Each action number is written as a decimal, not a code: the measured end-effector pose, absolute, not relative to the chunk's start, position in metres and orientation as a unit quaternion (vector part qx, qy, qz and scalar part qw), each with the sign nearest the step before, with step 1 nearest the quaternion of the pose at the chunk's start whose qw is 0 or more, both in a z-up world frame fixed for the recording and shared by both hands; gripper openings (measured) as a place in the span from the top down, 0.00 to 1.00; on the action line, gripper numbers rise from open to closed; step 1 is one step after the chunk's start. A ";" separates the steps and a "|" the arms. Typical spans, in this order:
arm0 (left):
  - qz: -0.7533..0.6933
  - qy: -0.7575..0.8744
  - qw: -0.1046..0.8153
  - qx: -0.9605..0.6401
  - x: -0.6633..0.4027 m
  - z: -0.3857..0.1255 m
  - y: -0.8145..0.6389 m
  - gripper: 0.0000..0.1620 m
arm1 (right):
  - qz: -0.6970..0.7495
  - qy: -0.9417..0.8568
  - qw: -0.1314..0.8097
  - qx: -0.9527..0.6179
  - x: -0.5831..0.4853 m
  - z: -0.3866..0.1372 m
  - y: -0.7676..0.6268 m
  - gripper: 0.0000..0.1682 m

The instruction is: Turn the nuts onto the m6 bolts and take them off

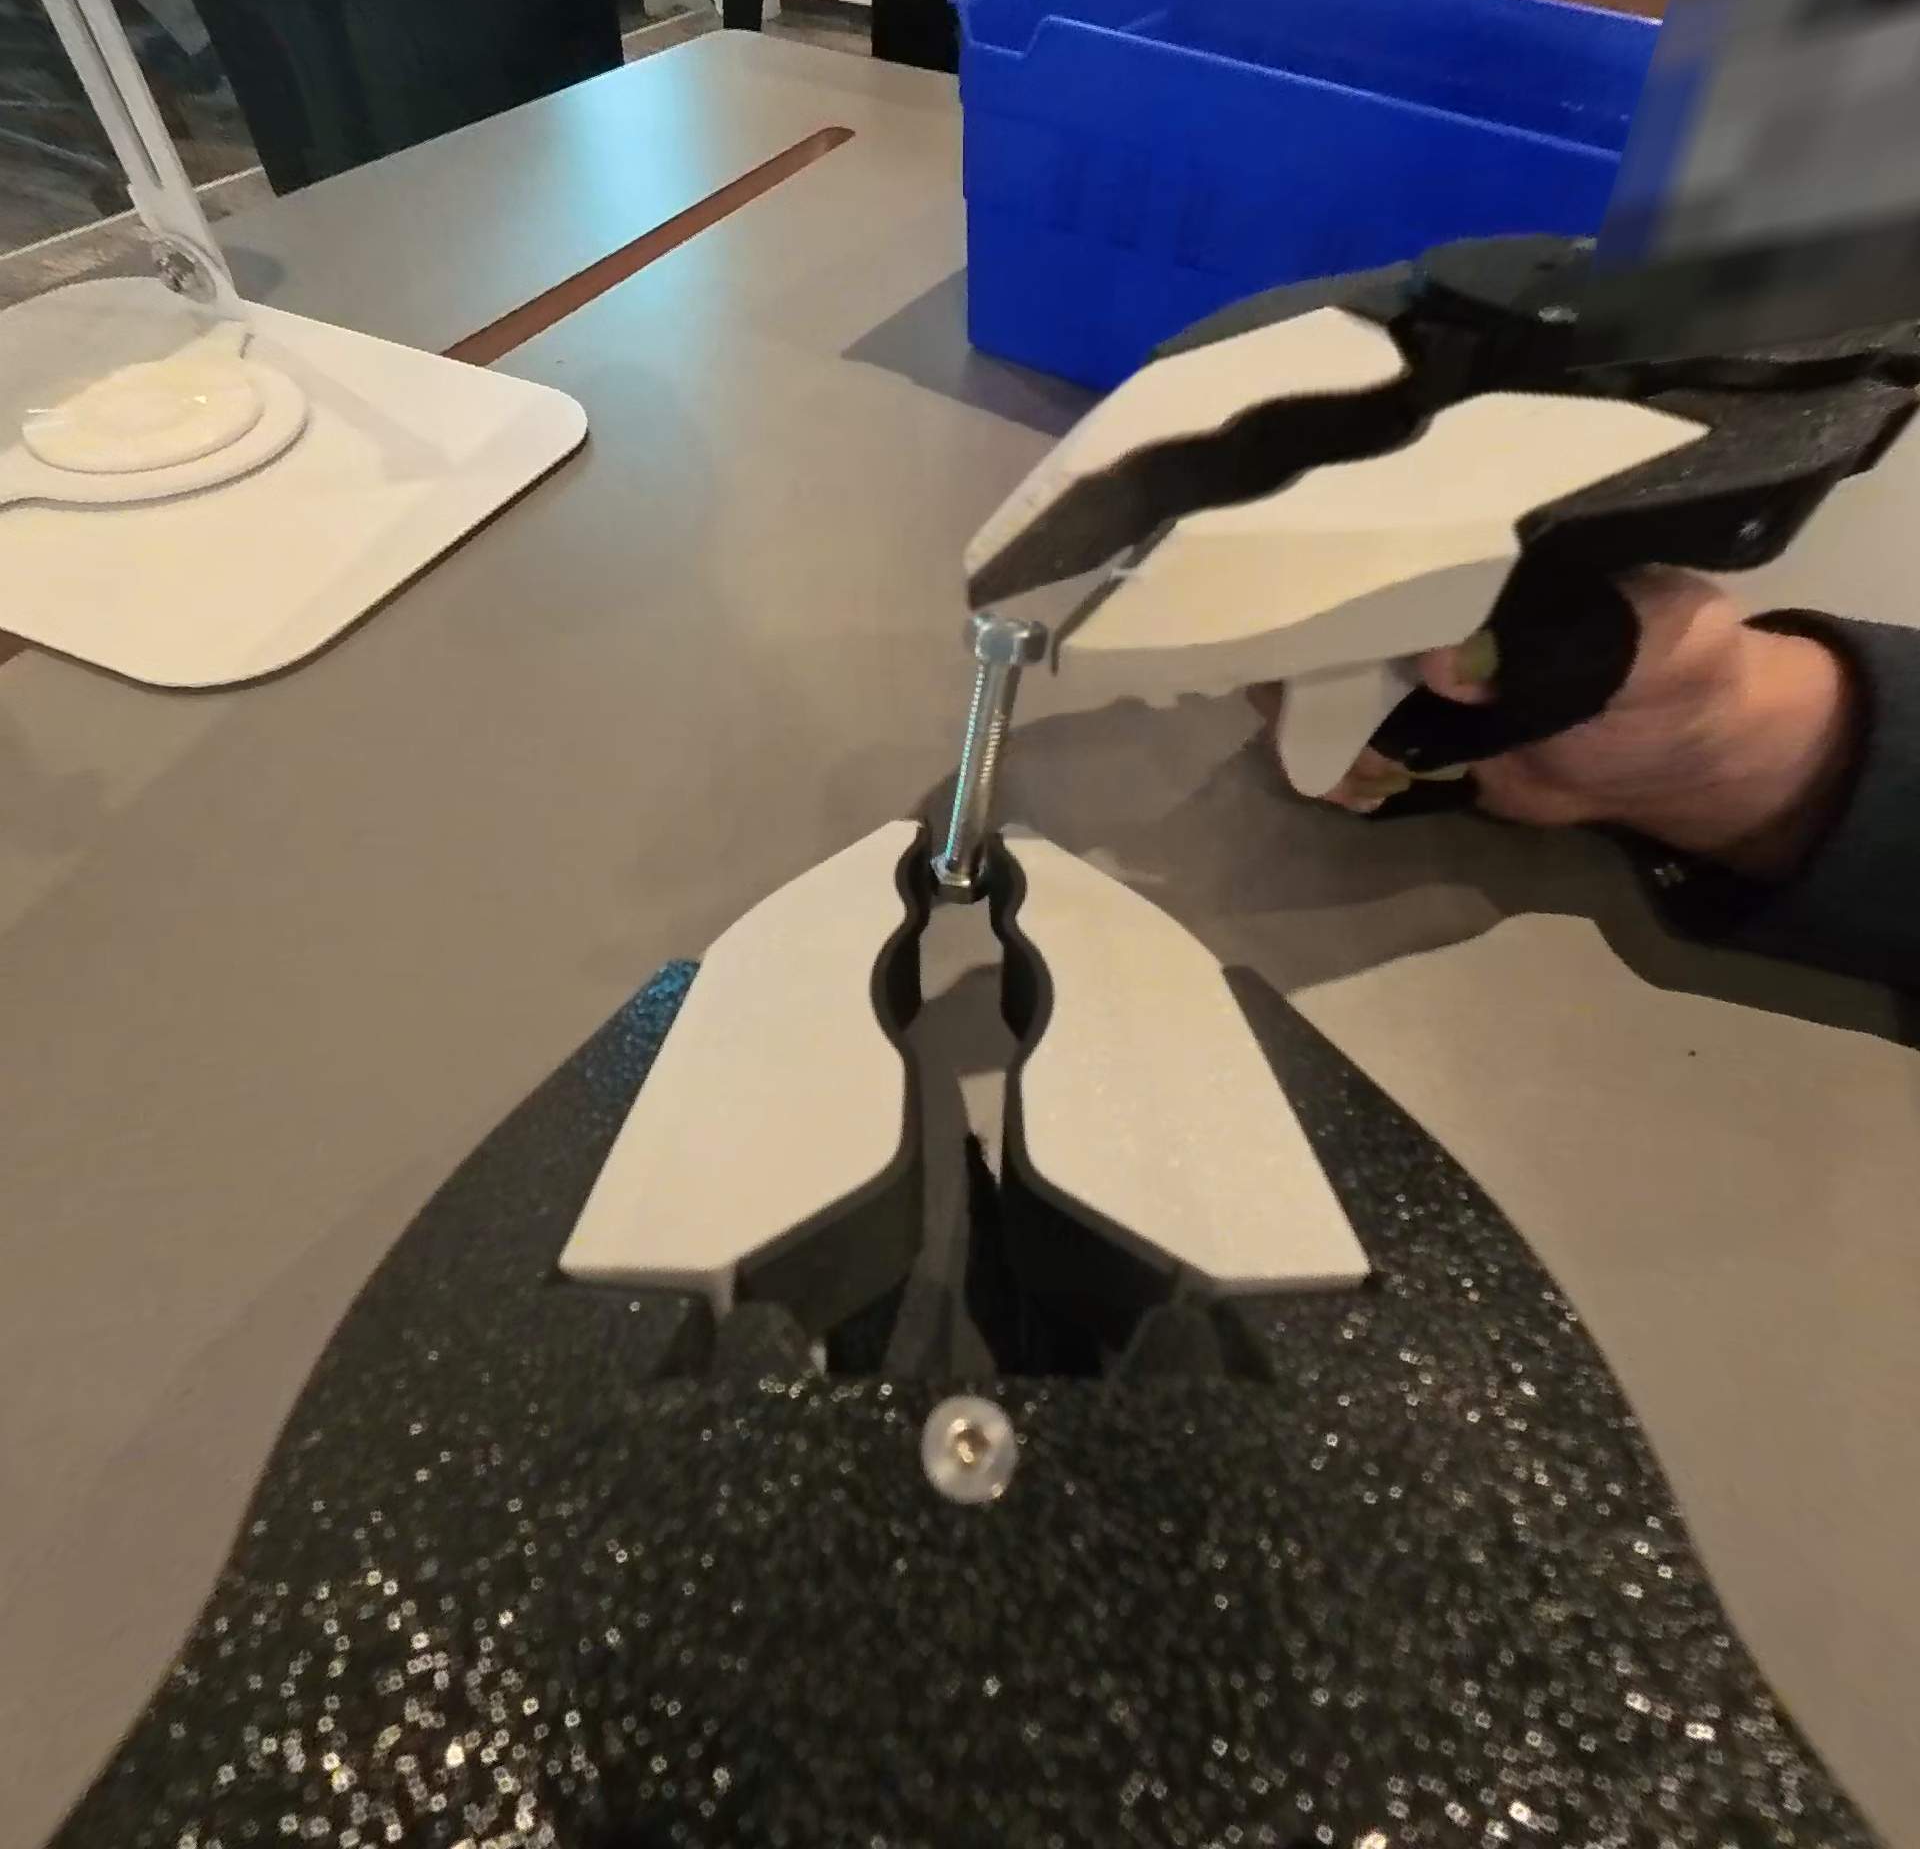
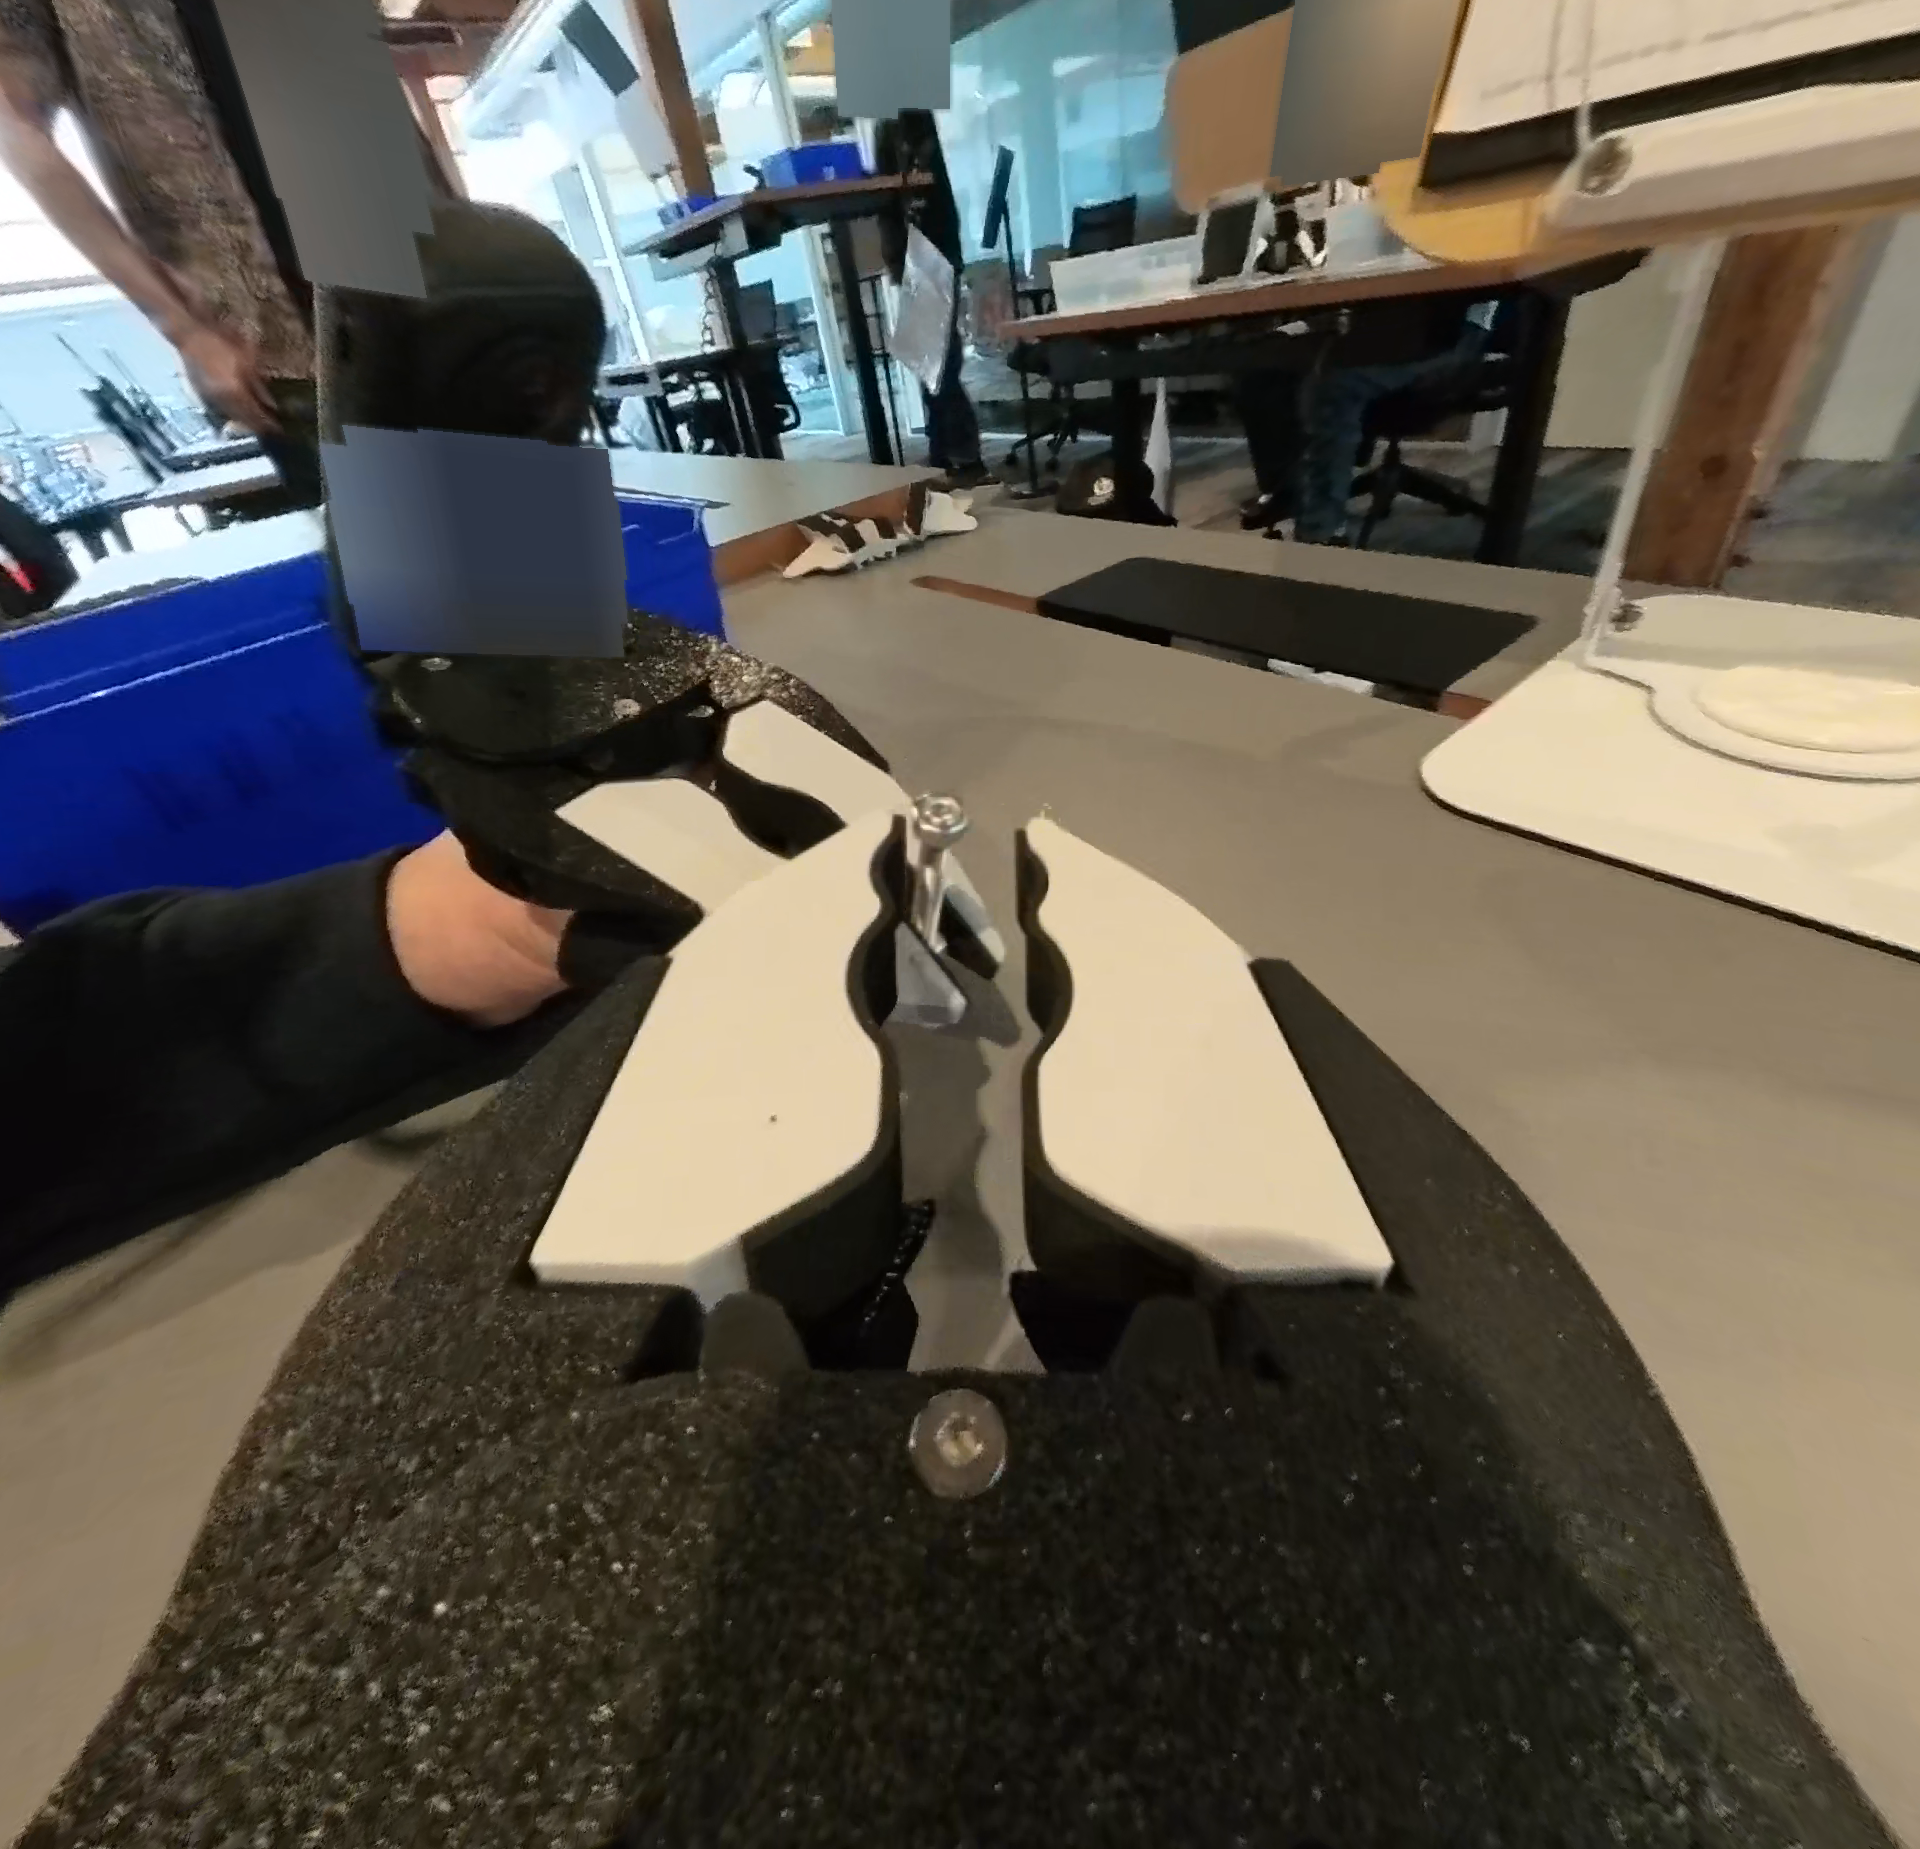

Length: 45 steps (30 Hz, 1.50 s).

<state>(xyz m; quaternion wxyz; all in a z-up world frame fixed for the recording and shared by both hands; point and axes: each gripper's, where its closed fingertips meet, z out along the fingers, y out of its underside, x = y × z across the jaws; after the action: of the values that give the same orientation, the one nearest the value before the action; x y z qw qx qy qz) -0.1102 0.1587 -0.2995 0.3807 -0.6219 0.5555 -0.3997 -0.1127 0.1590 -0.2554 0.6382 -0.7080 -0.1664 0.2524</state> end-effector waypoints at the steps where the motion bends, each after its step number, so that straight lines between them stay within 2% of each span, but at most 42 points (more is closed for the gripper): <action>1: -0.400 0.555 0.381 -0.622 -0.110 -0.299 0.159 0.94 | 0.255 -0.177 0.636 -0.706 -0.116 -0.255 0.157 0.89; 5: -0.401 0.555 0.380 -0.622 -0.110 -0.299 0.159 0.94 | 0.277 -0.216 0.642 -0.682 -0.126 -0.250 0.144 0.97; 12: -0.402 0.554 0.381 -0.622 -0.110 -0.299 0.159 0.94 | 0.252 -0.159 0.642 -0.707 -0.111 -0.254 0.160 0.88; 14: -0.401 0.555 0.380 -0.622 -0.110 -0.299 0.159 0.94 | 0.258 -0.174 0.634 -0.708 -0.116 -0.256 0.158 0.89; 18: -0.402 0.554 0.380 -0.622 -0.110 -0.299 0.159 0.94 | 0.275 -0.214 0.643 -0.682 -0.126 -0.250 0.144 0.97; 24: -0.403 0.554 0.380 -0.622 -0.110 -0.299 0.159 0.94 | 0.254 -0.166 0.654 -0.693 -0.111 -0.250 0.156 0.90; 29: -0.400 0.555 0.380 -0.622 -0.110 -0.299 0.158 0.94 | 0.258 -0.184 0.647 -0.693 -0.117 -0.252 0.155 0.91; 33: -0.401 0.555 0.380 -0.622 -0.110 -0.299 0.158 0.94 | 0.283 -0.219 0.651 -0.670 -0.127 -0.247 0.140 0.97; 39: -0.405 0.552 0.381 -0.622 -0.110 -0.298 0.159 0.94 | 0.258 -0.167 0.665 -0.681 -0.112 -0.246 0.152 0.91; 45: -0.403 0.553 0.380 -0.622 -0.110 -0.299 0.158 0.94 | 0.260 -0.175 0.640 -0.701 -0.117 -0.254 0.157 0.90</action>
<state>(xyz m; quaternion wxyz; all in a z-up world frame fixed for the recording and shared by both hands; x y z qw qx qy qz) -0.1101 0.1583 -0.2989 0.3804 -0.6218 0.5535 -0.4029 -0.1166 0.1567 -0.2542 0.6401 -0.7014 -0.1748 0.2603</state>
